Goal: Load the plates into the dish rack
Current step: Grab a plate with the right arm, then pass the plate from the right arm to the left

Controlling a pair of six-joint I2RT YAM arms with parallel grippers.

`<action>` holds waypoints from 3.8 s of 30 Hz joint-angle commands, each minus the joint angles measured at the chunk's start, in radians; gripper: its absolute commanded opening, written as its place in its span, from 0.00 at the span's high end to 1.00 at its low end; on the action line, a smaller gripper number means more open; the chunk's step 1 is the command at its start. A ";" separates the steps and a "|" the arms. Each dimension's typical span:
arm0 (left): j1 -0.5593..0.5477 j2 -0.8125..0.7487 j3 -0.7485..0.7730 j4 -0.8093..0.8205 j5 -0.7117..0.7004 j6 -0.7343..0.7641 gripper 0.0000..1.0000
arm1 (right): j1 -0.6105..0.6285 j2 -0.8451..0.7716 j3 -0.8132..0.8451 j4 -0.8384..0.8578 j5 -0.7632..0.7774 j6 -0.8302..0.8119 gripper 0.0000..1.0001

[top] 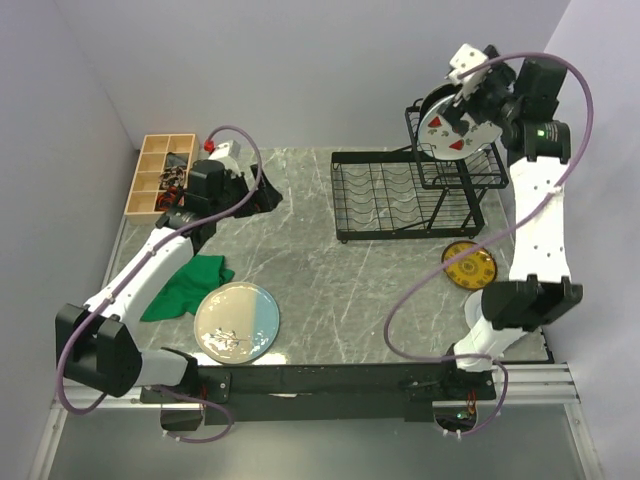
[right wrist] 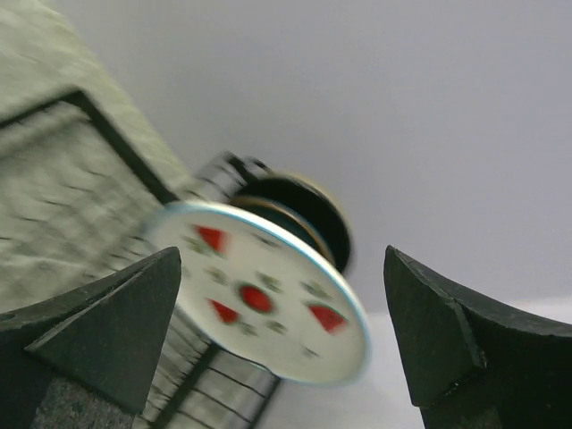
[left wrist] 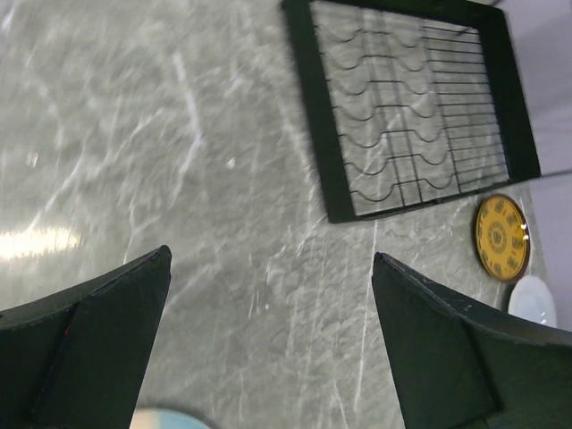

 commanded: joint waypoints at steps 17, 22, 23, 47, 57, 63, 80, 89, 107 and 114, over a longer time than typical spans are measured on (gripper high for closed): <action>0.042 -0.394 -0.152 -0.323 -0.387 -0.336 0.01 | 0.704 0.235 -0.042 -0.406 -0.489 0.435 0.14; 0.042 -0.535 -0.204 -0.441 -0.435 -0.404 0.00 | 0.794 0.348 -0.108 -0.297 -0.464 0.593 0.19; 0.042 -0.552 -0.209 -0.458 -0.441 -0.407 0.00 | 0.805 0.388 -0.115 -0.280 -0.455 0.657 0.23; 0.042 -0.756 -0.208 -0.570 -0.439 -0.388 0.01 | 1.011 0.700 -0.223 -0.037 -0.026 1.036 0.53; 0.042 -0.770 -0.261 -0.416 -0.363 -0.296 0.00 | 0.994 0.700 -0.224 -0.047 0.054 1.015 1.00; 0.042 -0.795 -0.355 -0.132 -0.226 -0.076 0.01 | 0.858 0.560 -0.281 -0.043 -0.091 0.880 1.00; 0.278 -0.203 -0.372 0.333 0.752 0.107 0.01 | 0.681 0.145 -0.579 0.047 0.063 0.575 1.00; 0.297 0.285 -0.145 -0.056 0.989 0.343 0.09 | 0.675 0.080 -0.634 0.134 0.065 0.552 1.00; 0.138 0.488 0.007 -0.304 0.923 0.646 0.33 | 0.617 0.138 -0.539 0.105 -0.030 0.538 1.00; 0.136 0.439 -0.010 -0.225 0.874 0.584 0.94 | 0.611 0.154 -0.534 0.092 -0.075 0.544 1.00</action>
